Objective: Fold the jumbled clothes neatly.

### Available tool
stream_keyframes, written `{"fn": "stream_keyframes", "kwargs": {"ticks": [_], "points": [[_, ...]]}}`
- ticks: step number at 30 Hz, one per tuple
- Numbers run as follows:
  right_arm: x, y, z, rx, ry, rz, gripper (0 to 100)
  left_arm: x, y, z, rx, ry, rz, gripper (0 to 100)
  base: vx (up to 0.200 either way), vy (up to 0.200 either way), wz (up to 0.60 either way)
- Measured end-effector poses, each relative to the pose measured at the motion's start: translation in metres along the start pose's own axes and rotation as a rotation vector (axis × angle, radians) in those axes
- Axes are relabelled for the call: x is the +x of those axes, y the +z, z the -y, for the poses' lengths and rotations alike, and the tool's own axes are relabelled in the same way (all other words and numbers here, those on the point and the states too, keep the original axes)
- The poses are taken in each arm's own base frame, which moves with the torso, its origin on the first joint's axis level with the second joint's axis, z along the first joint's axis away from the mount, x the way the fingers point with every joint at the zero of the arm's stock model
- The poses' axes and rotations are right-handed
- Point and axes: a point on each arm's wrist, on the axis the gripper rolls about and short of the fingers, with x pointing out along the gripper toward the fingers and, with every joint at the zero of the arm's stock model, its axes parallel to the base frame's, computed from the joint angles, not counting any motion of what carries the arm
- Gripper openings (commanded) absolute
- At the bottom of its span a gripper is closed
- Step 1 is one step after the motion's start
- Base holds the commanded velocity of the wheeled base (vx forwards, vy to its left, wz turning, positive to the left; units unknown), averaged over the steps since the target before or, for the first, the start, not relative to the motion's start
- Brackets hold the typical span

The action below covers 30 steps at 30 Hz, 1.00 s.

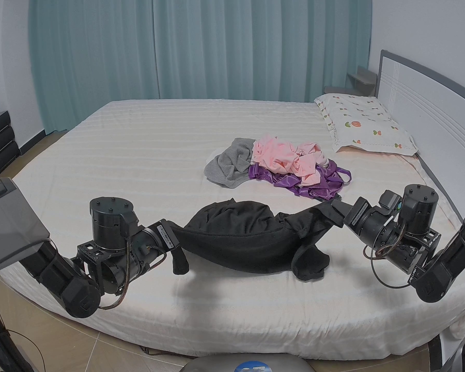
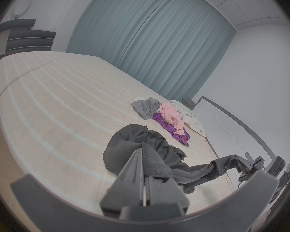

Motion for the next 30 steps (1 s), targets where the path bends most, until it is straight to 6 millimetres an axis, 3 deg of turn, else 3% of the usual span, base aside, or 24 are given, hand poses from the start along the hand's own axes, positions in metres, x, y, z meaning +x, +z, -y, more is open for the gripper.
{"fn": "stream_keyframes", "kwargs": {"ticks": [4,30], "points": [[-0.0002,-0.0001,0.0001,0.001,-0.001,0.000,0,-0.0006,-0.0006,-0.0006,-0.002,-0.005,0.007,0,0.000,0.000,0.00],[-0.0005,0.0031,-0.0067,0.002,0.051,0.063,0,-0.0036,0.0024,-0.0010,-0.035,-0.014,0.030,0,0.000,0.200,0.00]]}}
